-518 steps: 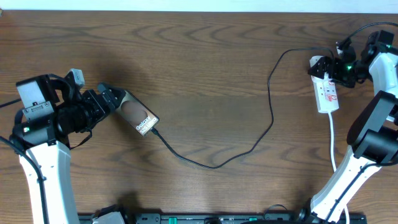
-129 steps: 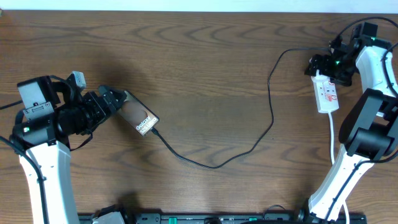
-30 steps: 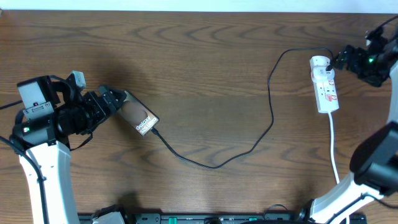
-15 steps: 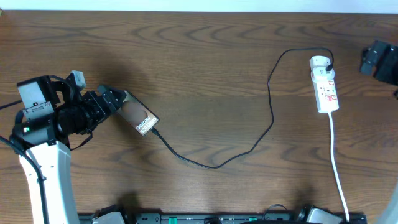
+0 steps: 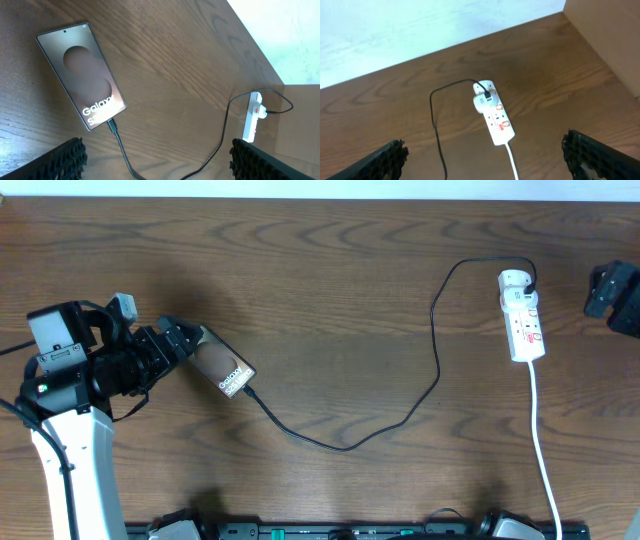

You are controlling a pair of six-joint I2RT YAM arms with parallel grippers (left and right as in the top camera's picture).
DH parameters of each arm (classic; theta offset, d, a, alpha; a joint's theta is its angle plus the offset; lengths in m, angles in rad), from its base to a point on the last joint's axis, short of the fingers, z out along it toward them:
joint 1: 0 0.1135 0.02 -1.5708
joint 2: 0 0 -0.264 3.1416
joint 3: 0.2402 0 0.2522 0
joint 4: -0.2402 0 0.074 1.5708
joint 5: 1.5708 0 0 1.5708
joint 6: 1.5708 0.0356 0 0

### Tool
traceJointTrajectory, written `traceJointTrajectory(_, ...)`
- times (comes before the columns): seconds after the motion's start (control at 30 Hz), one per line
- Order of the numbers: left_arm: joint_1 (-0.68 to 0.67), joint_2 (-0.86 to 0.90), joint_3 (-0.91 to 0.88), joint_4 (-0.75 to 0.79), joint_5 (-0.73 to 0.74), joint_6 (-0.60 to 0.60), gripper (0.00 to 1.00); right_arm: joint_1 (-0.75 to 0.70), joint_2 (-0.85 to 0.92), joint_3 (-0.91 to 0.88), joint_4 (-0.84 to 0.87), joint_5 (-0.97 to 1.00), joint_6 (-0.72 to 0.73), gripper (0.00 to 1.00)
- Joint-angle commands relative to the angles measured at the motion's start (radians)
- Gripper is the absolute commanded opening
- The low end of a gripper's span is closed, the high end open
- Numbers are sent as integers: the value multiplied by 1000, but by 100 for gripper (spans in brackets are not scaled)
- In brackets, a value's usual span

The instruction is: Plug charger to phone and switch on socket

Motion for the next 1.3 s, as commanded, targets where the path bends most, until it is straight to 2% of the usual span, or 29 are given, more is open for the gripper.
traceJointTrajectory(0.0, 4, -2, -5, 0, -9, 9, 91, 3, 2, -1, -11, 7, 10, 99)
traceJointTrajectory(0.83, 4, -2, -5, 0, -9, 9, 91, 3, 2, -1, -70, 7, 10, 99)
traceJointTrajectory(0.9, 4, -5, -5, -35, -20, 10, 91, 3, 2, -1, -69, 7, 10, 99)
traceJointTrajectory(1.07, -29, -54, -8, -198, -196, 10, 91, 3, 2, -1, -70, 7, 10, 99)
traceJointTrajectory(1.27, -239, -250, -108, -155, -492, 10, 91, 3, 2, -1, -70, 7, 10, 99)
